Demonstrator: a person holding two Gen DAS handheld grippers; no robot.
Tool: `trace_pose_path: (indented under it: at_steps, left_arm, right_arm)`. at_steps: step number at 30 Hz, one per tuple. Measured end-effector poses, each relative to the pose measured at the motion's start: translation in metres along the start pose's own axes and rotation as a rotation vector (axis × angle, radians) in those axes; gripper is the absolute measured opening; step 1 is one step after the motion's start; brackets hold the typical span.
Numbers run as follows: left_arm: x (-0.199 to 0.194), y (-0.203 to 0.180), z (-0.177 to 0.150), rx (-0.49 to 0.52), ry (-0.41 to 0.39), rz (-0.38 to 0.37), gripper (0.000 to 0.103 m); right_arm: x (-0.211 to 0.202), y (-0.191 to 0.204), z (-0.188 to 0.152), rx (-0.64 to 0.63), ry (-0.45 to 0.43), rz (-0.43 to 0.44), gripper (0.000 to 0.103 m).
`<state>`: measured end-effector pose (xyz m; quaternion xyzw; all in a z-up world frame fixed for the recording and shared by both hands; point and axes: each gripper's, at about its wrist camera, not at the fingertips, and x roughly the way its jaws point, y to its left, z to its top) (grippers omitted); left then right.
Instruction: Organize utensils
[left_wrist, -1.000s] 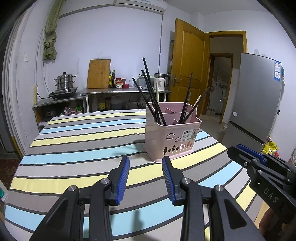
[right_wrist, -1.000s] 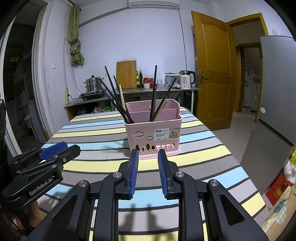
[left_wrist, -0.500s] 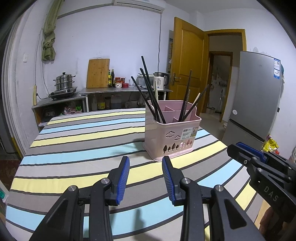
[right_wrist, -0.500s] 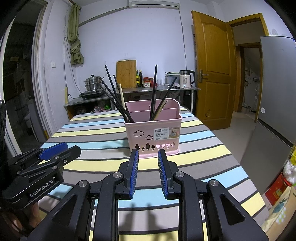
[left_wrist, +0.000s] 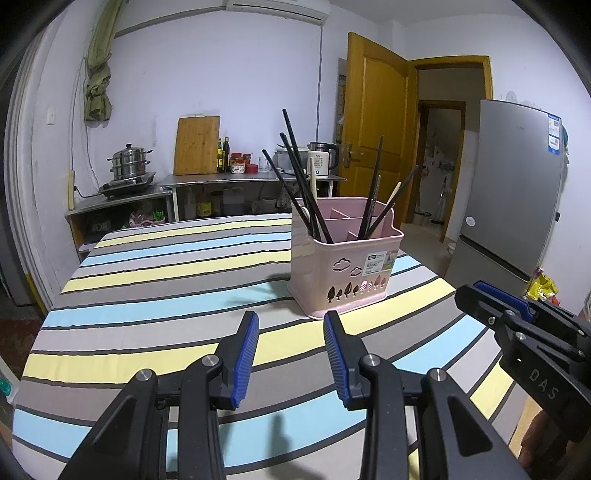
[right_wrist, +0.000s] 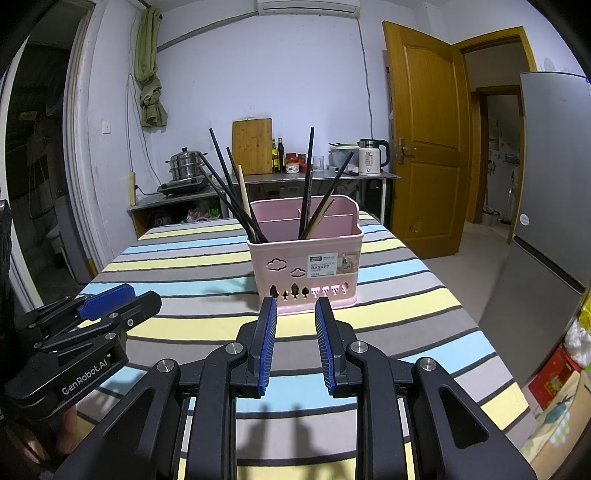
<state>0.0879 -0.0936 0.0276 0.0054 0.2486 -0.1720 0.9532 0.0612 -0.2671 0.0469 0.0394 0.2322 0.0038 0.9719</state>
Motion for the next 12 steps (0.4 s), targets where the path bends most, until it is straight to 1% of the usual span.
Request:
trace_pose_path:
  at_steps: [6, 12]
  left_arm:
    - [-0.0026, -0.0026, -0.0007, 0.010, -0.016, -0.005, 0.036]
    - [-0.0032, -0.0012, -0.0025, 0.009, -0.012, -0.003, 0.036]
  right_arm:
    - [-0.0009, -0.0014, -0.0010, -0.001, 0.000, -0.002, 0.022]
    - [-0.0011, -0.0023, -0.0009, 0.000, 0.001, -0.001, 0.022]
